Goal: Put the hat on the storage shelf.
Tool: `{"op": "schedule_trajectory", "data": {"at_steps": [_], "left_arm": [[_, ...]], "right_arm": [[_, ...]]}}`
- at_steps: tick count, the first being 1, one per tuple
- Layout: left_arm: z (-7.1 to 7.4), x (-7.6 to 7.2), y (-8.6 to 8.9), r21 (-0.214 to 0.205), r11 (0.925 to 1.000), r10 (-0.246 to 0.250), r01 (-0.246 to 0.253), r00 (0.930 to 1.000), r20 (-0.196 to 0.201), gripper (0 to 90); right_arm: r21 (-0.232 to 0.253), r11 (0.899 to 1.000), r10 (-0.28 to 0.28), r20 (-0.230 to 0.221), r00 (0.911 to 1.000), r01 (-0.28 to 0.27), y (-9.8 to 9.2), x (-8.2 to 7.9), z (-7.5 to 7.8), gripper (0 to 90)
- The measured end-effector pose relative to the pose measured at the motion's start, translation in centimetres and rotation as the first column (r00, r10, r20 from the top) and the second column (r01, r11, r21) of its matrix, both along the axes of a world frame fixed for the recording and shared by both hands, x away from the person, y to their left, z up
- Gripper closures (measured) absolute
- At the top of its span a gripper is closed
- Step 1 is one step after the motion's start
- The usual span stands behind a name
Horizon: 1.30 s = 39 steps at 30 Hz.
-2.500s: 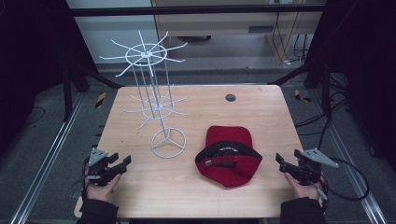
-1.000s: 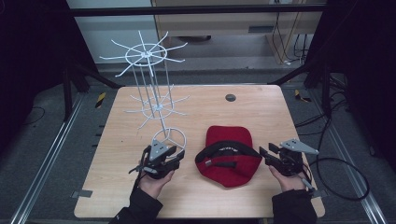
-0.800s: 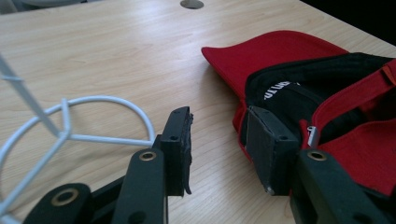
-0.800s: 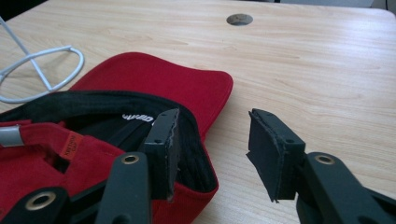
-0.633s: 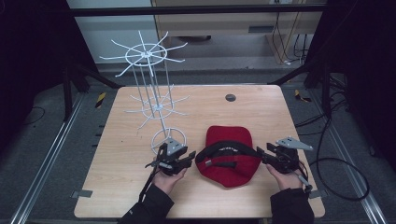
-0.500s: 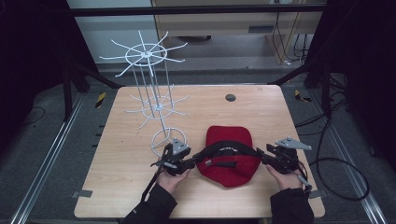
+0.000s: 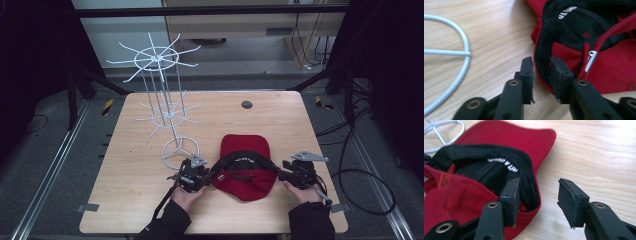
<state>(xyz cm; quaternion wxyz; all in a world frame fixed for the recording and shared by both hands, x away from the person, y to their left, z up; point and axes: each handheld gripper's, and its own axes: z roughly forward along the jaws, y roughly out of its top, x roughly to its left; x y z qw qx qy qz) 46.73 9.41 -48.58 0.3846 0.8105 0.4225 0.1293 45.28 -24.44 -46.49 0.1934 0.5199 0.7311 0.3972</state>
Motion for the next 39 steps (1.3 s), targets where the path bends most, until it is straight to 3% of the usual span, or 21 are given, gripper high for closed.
{"op": "schedule_trajectory", "data": {"at_steps": [7, 11, 14, 18, 23, 25, 27, 30, 32, 36, 39], "left_arm": [[-0.2, 0.0, 0.0, 0.003, 1.0, 0.004, -0.004, 1.0, -0.004, 82.0], [-0.3, 0.0, 0.0, 0.006, 1.0, 0.001, -0.001, 1.0, -0.002, 83.8], [-0.4, 0.0, 0.0, 0.001, 1.0, 0.0, 0.0, 1.0, -0.003, 84.3], [-0.5, 0.2, 0.0, 0.002, 1.0, -0.002, 0.002, 1.0, -0.006, 84.4], [-0.3, 0.2, 0.1, -0.026, 0.9994, -0.02, 0.02, 0.9997, 0.012, 80.5], [0.2, 0.2, 0.5, -0.031, 0.9991, -0.029, 0.03, 0.9989, 0.036, 75.2], [1.0, 0.0, 0.9, -0.064, 0.9974, -0.029, 0.033, 0.9978, 0.059, 69.0], [2.8, -0.3, 1.6, -0.11, 0.9923, -0.046, 0.057, 0.9942, 0.097, 62.8], [3.9, -0.5, 1.6, -0.153, 0.985, -0.063, 0.08, 0.9913, 0.115, 57.0], [6.0, -1.2, 0.8, -0.181, 0.9723, -0.12, 0.148, 0.9809, 0.153, 51.4], [7.1, -1.7, -0.3, -0.179, 0.9643, -0.163, 0.195, 0.9704, 0.178, 46.8]], "right_arm": [[-0.025, 0.999, 0.029, -0.069, 0.9972, -0.031, 0.5, 0.4, -1.0, 65.8], [-0.025, 0.999, 0.041, -0.102, 0.9939, -0.044, 0.7, 0.6, -1.2, 85.9], [-0.027, 0.999, 0.045, -0.076, 0.9961, -0.047, 0.7, 0.5, -0.4, 87.9], [0.019, 0.998, 0.063, -0.003, 0.998, -0.063, 1.0, -0.1, 1.2, 88.0], [0.077, 0.993, 0.081, 0.076, 0.9938, -0.087, 1.5, -0.6, 3.6, 88.0], [0.081, 0.992, 0.086, 0.09, 0.9923, -0.093, 1.8, -0.6, 4.2, 88.0], [0.07, 0.993, 0.092, 0.096, 0.9911, -0.099, 2.4, -0.5, 4.7, 88.0], [0.048, 0.994, 0.091, 0.098, 0.9911, -0.096, 3.1, -0.4, 5.3, 88.0], [0.034, 0.995, 0.088, 0.099, 0.9912, -0.092, 3.4, -0.4, 5.5, 88.0], [0.025, 0.996, 0.086, 0.101, 0.9912, -0.089, 3.6, -0.3, 5.6, 87.9], [0.021, 0.996, 0.085, 0.102, 0.9912, -0.088, 3.7, -0.2, 5.7, 87.9]]}}
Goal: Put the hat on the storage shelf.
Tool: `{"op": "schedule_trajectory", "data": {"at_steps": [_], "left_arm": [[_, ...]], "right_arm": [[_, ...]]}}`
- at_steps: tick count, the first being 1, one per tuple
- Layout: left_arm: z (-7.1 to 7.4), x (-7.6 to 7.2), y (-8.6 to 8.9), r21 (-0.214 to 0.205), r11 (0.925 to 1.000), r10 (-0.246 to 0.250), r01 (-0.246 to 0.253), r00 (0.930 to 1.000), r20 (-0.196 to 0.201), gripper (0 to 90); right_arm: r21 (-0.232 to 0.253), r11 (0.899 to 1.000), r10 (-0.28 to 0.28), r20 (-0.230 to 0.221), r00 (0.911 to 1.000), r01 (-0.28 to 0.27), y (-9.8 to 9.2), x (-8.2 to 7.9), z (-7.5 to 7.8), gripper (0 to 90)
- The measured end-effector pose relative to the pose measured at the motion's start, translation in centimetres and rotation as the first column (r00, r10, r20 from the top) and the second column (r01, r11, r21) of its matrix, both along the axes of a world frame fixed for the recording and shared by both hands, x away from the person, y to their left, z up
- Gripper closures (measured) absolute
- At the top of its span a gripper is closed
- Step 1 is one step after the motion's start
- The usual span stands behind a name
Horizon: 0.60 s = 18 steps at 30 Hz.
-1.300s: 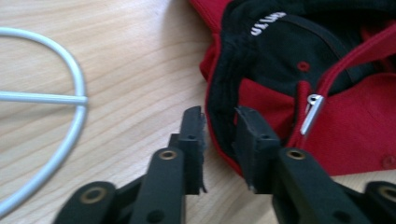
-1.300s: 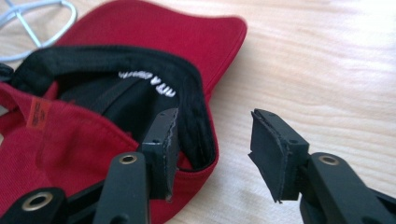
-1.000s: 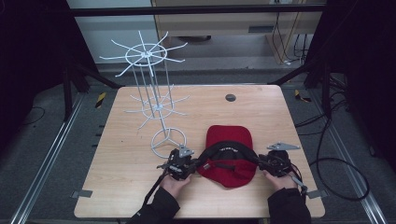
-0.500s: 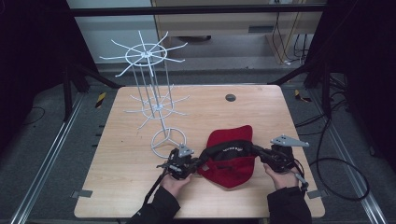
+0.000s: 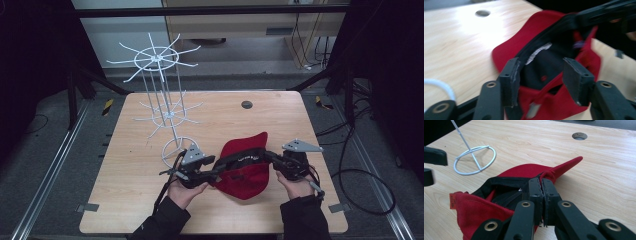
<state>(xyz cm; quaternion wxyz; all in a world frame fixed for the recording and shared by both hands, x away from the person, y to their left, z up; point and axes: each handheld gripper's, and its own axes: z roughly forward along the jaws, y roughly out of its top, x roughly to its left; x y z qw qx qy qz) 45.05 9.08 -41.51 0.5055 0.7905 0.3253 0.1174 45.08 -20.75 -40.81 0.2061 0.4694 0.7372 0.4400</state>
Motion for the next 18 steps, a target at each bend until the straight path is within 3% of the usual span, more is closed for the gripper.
{"op": "schedule_trajectory", "data": {"at_steps": [5, 11, 15, 18], "left_arm": [[1.0, -0.8, -2.5, 0.048, 0.998, -0.044, 0.042, 0.9985, 0.034, 41.7], [1.2, -0.9, -5.1, 0.092, 0.993, -0.077, 0.073, 0.9962, 0.04, 38.1], [1.0, -0.4, -6.5, 0.11, 0.9905, -0.087, 0.083, 0.9959, 0.026, 39.0], [0.6, 0.0, -7.2, 0.125, 0.9871, -0.099, 0.1, 0.995, -0.012, 49.1]], "right_arm": [[-0.007, 1.0, -0.003, 0.0, 1.0, 0.003, 0.2, 0.1, 0.2, 87.8], [-0.016, 1.0, -0.003, 0.008, 1.0, 0.003, 0.7, 0.3, 0.6, 87.8], [-0.011, 1.0, 0.007, 0.019, 0.9998, -0.007, 1.0, 0.4, 0.8, 87.8], [-0.01, 1.0, 0.014, 0.023, 0.9996, -0.014, 1.2, 0.5, 1.0, 87.8]]}}
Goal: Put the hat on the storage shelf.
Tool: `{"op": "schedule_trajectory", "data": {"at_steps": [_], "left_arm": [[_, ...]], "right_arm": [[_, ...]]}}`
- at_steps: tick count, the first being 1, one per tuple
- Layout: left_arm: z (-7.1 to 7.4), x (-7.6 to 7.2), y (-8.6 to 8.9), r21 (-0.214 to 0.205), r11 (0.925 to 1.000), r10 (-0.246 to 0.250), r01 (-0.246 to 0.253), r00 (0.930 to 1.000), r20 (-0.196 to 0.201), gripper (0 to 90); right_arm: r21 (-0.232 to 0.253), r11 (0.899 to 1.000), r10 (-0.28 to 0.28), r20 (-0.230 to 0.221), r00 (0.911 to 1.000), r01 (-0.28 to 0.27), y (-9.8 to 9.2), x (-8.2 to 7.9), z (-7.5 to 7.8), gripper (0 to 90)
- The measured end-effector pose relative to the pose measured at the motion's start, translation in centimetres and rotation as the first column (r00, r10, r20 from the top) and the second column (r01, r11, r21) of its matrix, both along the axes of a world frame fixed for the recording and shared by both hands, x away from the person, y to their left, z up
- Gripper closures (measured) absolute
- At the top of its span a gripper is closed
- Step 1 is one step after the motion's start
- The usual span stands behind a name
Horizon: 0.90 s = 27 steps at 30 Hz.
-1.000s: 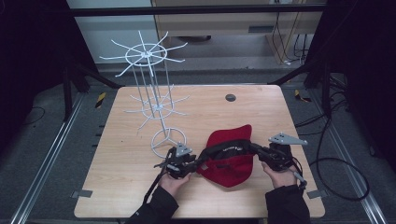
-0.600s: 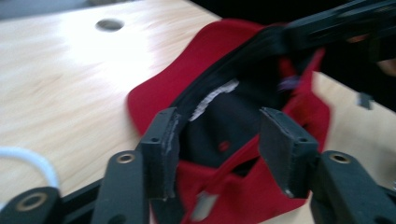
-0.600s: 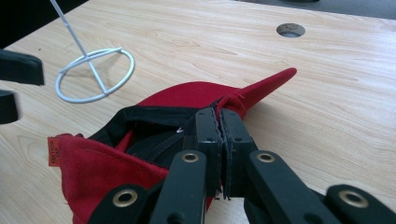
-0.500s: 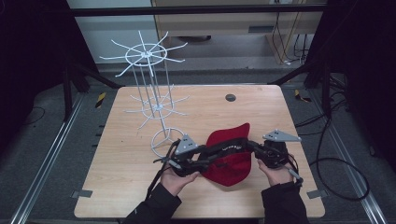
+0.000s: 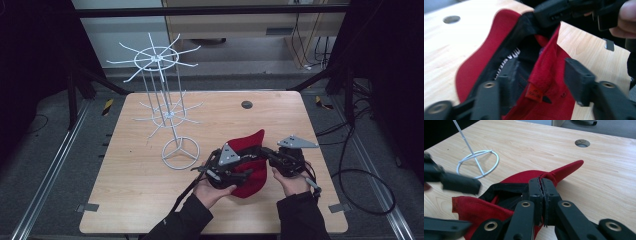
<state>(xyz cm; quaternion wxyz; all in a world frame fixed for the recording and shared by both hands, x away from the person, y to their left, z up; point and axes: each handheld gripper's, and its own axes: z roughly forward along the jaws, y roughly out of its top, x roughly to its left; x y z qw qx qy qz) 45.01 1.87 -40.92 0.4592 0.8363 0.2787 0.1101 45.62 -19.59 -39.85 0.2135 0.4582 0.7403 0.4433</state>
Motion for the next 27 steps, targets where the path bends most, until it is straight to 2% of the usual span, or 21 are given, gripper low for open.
{"op": "schedule_trajectory", "data": {"at_steps": [3, 5, 6, 8, 11, 12, 14, 16, 20, 23, 27], "left_arm": [[-0.3, 0.2, -0.2, 0.012, 0.9999, -0.005, 0.006, 0.9996, -0.026, 64.2], [-0.2, 0.2, -0.1, -0.002, 0.9999, -0.017, 0.017, 0.9984, -0.054, 71.8], [-0.2, 0.2, -0.1, -0.005, 0.9998, -0.019, 0.018, 0.9982, -0.058, 77.6], [0.0, 0.0, 0.0, -0.014, 0.9997, -0.021, 0.02, 0.998, -0.06, 82.2], [0.4, -0.2, 0.2, -0.016, 0.9997, -0.018, 0.017, 0.9988, -0.045, 83.3], [0.4, -0.3, 0.3, -0.017, 0.9997, -0.017, 0.016, 0.9989, -0.043, 83.5], [0.6, -0.3, 0.4, -0.031, 0.9995, -0.013, 0.012, 0.9993, -0.036, 83.6], [0.9, -0.3, 0.6, -0.05, 0.9987, -0.004, 0.002, 0.9996, -0.03, 83.6], [1.7, -0.3, 1.0, -0.076, 0.997, 0.012, -0.013, 0.9998, -0.013, 83.6], [2.5, -0.1, 1.1, -0.093, 0.9952, 0.032, -0.032, 0.9995, 0.003, 83.7], [3.4, 0.3, 1.4, -0.108, 0.9927, 0.055, -0.053, 0.9984, 0.016, 83.7]], "right_arm": [[0.002, 1.0, 0.002, 0.003, 1.0, -0.002, 0.2, 0.1, 0.1, 87.7], [0.007, 1.0, 0.006, 0.003, 1.0, -0.006, 0.2, 0.3, 0.1, 87.5], [0.011, 1.0, 0.009, 0.001, 1.0, -0.009, 0.3, 0.3, 0.1, 87.1], [0.012, 1.0, 0.012, 0.001, 0.9999, -0.012, 0.3, 0.3, 0.1, 85.4], [0.018, 1.0, 0.008, 0.029, 0.9996, -0.008, 0.2, 0.2, 0.3, 78.1], [0.062, 0.998, 0.018, 0.048, 0.9987, -0.021, -0.1, 0.1, 0.5, 74.2], [0.1, 0.995, 0.017, 0.086, 0.9962, -0.025, -0.6, -0.2, 0.9, 69.2], [0.112, 0.993, 0.019, 0.128, 0.9916, -0.033, -1.2, -0.8, 1.5, 63.7], [0.12, 0.991, 0.034, 0.173, 0.9843, -0.055, -2.4, -2.3, 1.6, 54.9], [0.114, 0.991, 0.049, 0.179, 0.9826, -0.07, -3.1, -3.5, 1.0, 50.0], [0.105, 0.99, 0.082, 0.161, 0.9835, -0.099, -3.3, -4.6, -0.2, 45.2]]}}
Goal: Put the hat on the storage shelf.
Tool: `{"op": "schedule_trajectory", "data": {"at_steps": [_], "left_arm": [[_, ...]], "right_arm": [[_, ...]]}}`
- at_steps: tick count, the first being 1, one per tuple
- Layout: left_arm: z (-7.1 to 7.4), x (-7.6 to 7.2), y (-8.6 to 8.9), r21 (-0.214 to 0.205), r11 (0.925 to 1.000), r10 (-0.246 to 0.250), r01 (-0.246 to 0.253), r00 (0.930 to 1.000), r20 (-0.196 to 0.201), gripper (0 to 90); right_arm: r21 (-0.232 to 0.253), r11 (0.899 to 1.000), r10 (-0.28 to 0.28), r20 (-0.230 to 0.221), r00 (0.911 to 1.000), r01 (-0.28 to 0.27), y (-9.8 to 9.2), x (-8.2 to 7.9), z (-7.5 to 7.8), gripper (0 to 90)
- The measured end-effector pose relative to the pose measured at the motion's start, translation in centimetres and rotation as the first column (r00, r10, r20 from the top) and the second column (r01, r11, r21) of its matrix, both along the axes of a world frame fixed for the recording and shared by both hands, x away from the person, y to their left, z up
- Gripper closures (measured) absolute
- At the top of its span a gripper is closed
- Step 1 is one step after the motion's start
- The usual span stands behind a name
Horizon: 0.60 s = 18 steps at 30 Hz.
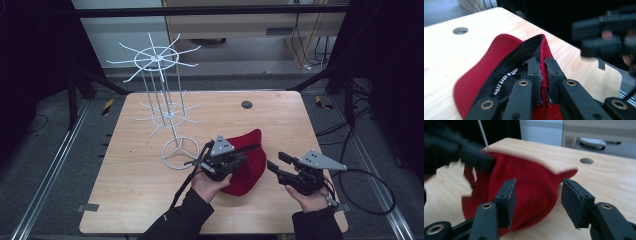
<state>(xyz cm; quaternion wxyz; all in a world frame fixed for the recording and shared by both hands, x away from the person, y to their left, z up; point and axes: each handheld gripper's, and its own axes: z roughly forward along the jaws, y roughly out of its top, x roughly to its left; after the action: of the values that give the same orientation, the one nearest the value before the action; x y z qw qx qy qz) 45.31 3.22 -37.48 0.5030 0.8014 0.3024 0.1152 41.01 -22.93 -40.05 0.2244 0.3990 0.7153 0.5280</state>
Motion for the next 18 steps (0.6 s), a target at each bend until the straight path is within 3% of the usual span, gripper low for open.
{"op": "schedule_trajectory", "data": {"at_steps": [7, 13, 18], "left_arm": [[1.1, 0.5, 0.6, -0.033, 0.9981, 0.052, -0.052, 0.9984, 0.022, 83.7], [1.6, 0.7, 1.0, -0.057, 0.9948, 0.087, -0.085, 0.9952, 0.043, 83.7], [1.7, 0.7, 0.9, -0.069, 0.9933, 0.097, -0.093, 0.9938, 0.055, 83.7]], "right_arm": [[-0.009, 0.998, 0.065, -0.03, 0.9974, -0.065, 1.4, -0.8, -1.9, 37.3], [0.013, 0.995, 0.103, -0.072, 0.992, -0.102, 2.8, -1.1, -3.3, 34.5], [0.059, 0.991, 0.126, -0.102, 0.9868, -0.12, 3.9, -0.8, -4.4, 33.7]]}}
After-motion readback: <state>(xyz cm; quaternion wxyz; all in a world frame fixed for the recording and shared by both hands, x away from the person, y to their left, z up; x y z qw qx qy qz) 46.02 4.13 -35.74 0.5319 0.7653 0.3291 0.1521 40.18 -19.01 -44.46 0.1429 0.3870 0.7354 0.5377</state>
